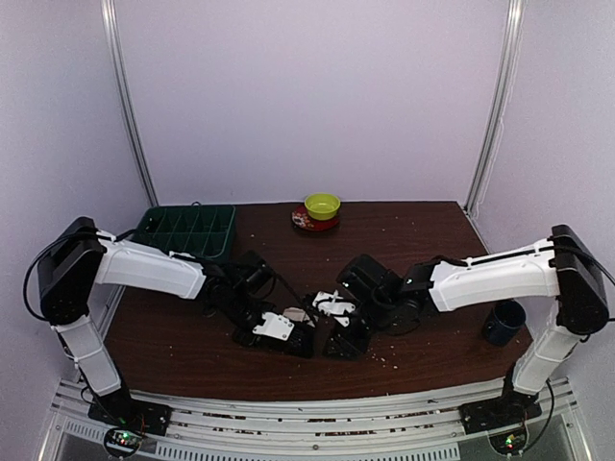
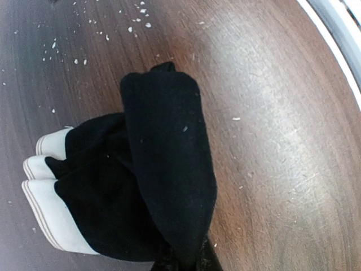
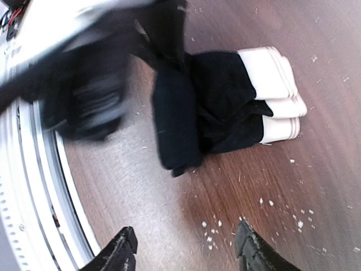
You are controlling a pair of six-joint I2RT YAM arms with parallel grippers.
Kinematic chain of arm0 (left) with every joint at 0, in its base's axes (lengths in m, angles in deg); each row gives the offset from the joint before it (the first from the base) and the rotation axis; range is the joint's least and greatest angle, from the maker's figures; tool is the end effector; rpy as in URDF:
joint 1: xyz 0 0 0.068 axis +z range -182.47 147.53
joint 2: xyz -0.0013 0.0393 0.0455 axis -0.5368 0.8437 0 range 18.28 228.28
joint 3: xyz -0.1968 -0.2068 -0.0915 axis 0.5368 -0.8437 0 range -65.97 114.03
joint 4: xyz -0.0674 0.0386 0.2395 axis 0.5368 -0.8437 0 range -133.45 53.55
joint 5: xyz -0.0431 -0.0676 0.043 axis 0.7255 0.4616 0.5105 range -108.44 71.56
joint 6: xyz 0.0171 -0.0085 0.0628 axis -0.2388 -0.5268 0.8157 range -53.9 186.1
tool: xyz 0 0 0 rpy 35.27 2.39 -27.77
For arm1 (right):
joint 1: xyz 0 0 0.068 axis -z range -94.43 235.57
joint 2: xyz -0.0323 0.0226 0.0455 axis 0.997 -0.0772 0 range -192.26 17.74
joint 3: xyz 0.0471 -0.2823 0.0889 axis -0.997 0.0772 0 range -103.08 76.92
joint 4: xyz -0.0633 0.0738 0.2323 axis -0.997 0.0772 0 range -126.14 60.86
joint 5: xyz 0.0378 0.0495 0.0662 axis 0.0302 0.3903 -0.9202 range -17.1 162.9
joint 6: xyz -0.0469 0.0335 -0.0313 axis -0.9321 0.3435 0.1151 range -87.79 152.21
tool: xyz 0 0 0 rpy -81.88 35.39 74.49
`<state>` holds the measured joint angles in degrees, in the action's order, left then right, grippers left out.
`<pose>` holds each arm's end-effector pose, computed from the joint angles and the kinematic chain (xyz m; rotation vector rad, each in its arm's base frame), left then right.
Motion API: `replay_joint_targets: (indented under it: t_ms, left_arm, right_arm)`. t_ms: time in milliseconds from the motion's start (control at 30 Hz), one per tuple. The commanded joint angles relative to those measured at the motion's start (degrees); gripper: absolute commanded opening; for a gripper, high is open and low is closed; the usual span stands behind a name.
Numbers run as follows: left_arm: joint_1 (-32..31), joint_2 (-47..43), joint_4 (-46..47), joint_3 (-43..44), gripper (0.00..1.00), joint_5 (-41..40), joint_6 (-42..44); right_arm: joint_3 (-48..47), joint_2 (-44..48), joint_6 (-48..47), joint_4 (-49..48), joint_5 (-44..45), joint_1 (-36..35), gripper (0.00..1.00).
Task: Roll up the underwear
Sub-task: Roll the underwear at the center of the board.
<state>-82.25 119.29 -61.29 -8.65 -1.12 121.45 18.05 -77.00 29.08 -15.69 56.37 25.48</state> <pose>0.2025 -0.2635 0.1664 2.2143 1.5956 -0.3900 0.1557 0.3004 0.2126 -1.4979 2.2099 0.7256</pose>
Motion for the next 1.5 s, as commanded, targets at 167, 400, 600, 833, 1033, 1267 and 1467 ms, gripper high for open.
replay_joint_targets:
  t_ms: [167,400,600,833,1033,1267,1467]
  left_arm:
    - [8.3,15.3,-26.3,15.7,0.00,16.1,0.6]
    - [11.9,24.3,-35.1,24.5,0.00,20.2,1.0]
    - [12.1,27.9,-38.6,29.6,0.00,20.4,-0.8]
    - [12.3,30.9,-41.2,33.3,0.00,19.5,-1.5]
    - [12.4,31.5,-42.3,34.6,0.00,19.4,-1.3]
    - [12.5,29.8,-41.3,34.3,0.06,17.8,-1.0]
    - [13.0,21.7,-33.7,30.2,0.27,14.6,-3.0]
  right_arm:
    - [11.2,8.5,-6.1,-11.7,22.6,-12.2,0.63]
    - [10.9,4.9,-10.8,-15.7,34.9,-18.4,0.62]
    - [1.0,-5.3,-16.6,-13.8,43.1,-18.8,0.62]
    - [-9.2,-16.9,-22.0,-11.6,48.6,-18.2,0.65]
    - [-11.7,-21.5,-22.8,-10.2,47.6,-16.4,0.59]
    - [-12.7,-23.9,-21.1,-8.4,44.7,-14.4,0.25]
    - [-13.5,-22.3,-18.0,-4.3,35.7,-13.0,0.03]
